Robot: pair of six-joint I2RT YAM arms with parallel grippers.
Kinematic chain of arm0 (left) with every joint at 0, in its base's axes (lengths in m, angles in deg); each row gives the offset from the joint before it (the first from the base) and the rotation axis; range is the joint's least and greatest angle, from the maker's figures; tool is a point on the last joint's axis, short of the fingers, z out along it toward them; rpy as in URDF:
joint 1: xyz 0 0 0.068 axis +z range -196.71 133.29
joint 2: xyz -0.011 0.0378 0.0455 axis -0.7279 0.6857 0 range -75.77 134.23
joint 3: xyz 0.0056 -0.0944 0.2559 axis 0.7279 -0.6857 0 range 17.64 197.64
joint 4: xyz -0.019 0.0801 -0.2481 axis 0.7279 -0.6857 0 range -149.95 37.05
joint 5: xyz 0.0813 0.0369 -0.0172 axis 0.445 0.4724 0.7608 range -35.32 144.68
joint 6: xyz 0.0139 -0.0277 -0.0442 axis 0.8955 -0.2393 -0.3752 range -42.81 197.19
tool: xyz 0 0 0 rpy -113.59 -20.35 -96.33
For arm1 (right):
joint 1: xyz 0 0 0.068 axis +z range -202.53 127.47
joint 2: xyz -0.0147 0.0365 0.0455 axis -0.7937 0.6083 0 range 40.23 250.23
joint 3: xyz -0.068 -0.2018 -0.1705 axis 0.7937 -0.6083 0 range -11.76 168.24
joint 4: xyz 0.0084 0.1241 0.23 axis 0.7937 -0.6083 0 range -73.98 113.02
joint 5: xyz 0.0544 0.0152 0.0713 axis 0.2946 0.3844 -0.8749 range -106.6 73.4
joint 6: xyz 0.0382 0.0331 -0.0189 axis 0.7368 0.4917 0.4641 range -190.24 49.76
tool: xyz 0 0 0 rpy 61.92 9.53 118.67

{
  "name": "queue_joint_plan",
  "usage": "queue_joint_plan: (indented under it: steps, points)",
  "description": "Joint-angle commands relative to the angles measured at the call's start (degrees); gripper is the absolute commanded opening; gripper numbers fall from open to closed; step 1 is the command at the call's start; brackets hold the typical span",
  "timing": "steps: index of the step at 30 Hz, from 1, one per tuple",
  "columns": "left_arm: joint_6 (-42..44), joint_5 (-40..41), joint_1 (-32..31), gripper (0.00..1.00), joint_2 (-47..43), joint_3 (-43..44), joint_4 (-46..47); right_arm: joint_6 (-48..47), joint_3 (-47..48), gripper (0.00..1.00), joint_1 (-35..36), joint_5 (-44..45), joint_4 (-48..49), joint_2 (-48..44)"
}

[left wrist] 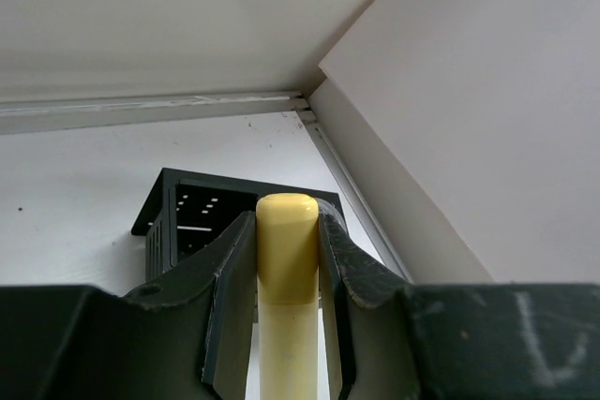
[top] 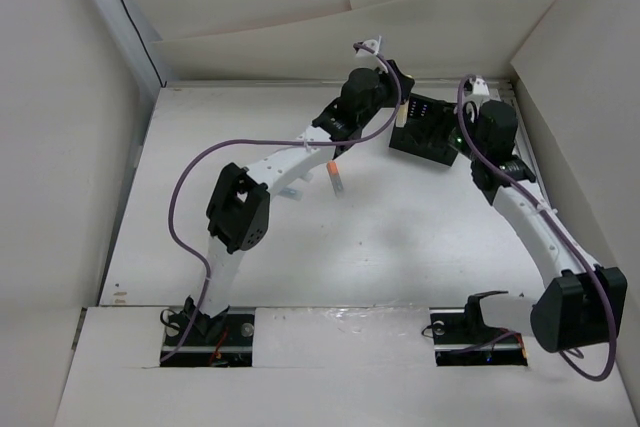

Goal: Sort the stationery into containers
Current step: Pass the stationery from the left arm to the right

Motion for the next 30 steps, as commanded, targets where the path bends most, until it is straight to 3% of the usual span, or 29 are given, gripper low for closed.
queue_joint_plan:
  steps: [1, 4, 7, 17, 30]
  points:
    - [-1.2, -0.8, 0.4, 0.07, -3.0, -0.4, 2.8, -0.6, -0.4, 0.59, 1.4, -0.9, 5.5, -1.8]
    - [-1.7, -1.9, 0.4, 0.06, -3.0, -0.4, 2.8, -0.6, 0.9, 0.77, 1.4, -0.9, 5.5, 0.9]
    - [-1.7, -2.6, 0.4, 0.06, -3.6, -1.6, 2.8, -0.6, 1.5, 0.77, 2.0, -1.5, 5.5, 3.3]
    - [-2.2, -3.1, 0.4, 0.06, -4.8, -4.2, 4.4, 0.5, 3.7, 0.48, 3.1, -1.6, 6.8, 6.6]
    - [-2.2, -3.1, 0.4, 0.06, -6.5, -6.5, 4.9, 2.1, 4.3, 0.37, 3.1, -2.1, 7.3, 10.6]
